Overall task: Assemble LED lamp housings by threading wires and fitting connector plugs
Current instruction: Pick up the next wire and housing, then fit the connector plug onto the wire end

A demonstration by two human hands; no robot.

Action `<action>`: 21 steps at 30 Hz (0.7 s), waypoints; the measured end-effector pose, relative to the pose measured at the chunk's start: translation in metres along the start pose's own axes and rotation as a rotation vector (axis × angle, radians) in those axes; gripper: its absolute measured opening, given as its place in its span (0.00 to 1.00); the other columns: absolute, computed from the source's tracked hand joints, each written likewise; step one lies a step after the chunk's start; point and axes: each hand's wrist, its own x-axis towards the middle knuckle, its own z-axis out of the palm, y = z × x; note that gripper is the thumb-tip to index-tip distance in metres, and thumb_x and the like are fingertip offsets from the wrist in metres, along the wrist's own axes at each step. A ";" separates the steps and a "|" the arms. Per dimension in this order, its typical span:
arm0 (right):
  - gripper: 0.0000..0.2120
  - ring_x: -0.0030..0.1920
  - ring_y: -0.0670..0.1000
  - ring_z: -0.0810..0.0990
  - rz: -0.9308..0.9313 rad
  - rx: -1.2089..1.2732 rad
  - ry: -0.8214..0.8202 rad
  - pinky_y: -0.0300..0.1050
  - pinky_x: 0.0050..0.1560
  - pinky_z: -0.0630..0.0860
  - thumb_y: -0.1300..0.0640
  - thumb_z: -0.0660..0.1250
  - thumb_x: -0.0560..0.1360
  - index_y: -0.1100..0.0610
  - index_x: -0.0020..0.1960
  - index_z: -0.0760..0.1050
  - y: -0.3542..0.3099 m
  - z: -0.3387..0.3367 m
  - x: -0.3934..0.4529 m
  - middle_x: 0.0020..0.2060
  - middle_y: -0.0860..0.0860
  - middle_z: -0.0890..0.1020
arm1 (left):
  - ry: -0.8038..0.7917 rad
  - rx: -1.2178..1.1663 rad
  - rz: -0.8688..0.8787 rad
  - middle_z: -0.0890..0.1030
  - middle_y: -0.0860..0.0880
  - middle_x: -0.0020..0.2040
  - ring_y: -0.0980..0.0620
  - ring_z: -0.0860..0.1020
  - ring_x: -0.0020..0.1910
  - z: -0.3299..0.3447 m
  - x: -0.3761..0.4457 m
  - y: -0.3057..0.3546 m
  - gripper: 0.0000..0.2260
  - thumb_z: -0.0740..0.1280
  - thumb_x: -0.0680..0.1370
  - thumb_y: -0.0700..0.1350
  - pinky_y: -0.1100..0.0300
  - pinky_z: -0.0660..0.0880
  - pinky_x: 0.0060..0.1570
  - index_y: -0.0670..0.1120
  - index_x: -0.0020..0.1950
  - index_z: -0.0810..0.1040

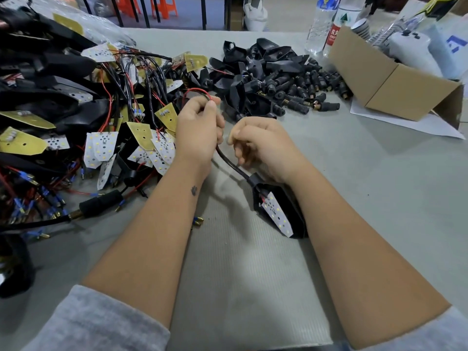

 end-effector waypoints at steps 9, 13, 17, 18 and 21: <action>0.08 0.44 0.52 0.77 -0.107 -0.654 0.598 0.47 0.42 0.73 0.58 0.59 0.73 0.53 0.39 0.76 0.008 -0.017 0.015 0.43 0.50 0.78 | -0.194 0.308 -0.015 0.80 0.50 0.41 0.60 0.72 0.28 0.007 -0.003 -0.008 0.12 0.56 0.83 0.36 0.65 0.70 0.30 0.47 0.46 0.76; 0.09 0.59 0.55 0.69 0.041 -0.743 0.646 0.48 0.55 0.67 0.56 0.60 0.75 0.53 0.53 0.75 0.018 -0.039 0.026 0.53 0.50 0.71 | -0.215 0.427 -0.003 0.79 0.57 0.35 0.63 0.69 0.25 0.009 0.001 -0.006 0.14 0.55 0.80 0.36 0.67 0.66 0.30 0.51 0.58 0.76; 0.15 0.66 0.57 0.65 0.168 -0.904 0.543 0.50 0.58 0.61 0.51 0.59 0.75 0.49 0.61 0.72 0.025 -0.052 0.038 0.65 0.52 0.70 | -0.246 0.362 0.064 0.72 0.54 0.28 0.60 0.68 0.26 0.011 -0.004 -0.002 0.08 0.55 0.84 0.44 0.69 0.67 0.29 0.52 0.55 0.74; 0.18 0.68 0.56 0.63 0.179 -0.924 0.503 0.51 0.61 0.60 0.49 0.59 0.75 0.47 0.64 0.72 0.026 -0.053 0.041 0.69 0.51 0.68 | -0.254 0.360 0.083 0.71 0.53 0.29 0.59 0.68 0.26 0.011 -0.005 -0.002 0.08 0.55 0.84 0.45 0.69 0.67 0.30 0.51 0.53 0.74; 0.20 0.73 0.54 0.58 0.230 -0.973 0.385 0.54 0.62 0.55 0.45 0.56 0.74 0.44 0.64 0.72 0.025 -0.053 0.049 0.75 0.48 0.62 | -0.258 0.425 0.093 0.77 0.53 0.34 0.63 0.70 0.28 0.011 -0.005 -0.004 0.09 0.58 0.83 0.44 0.69 0.69 0.33 0.51 0.47 0.75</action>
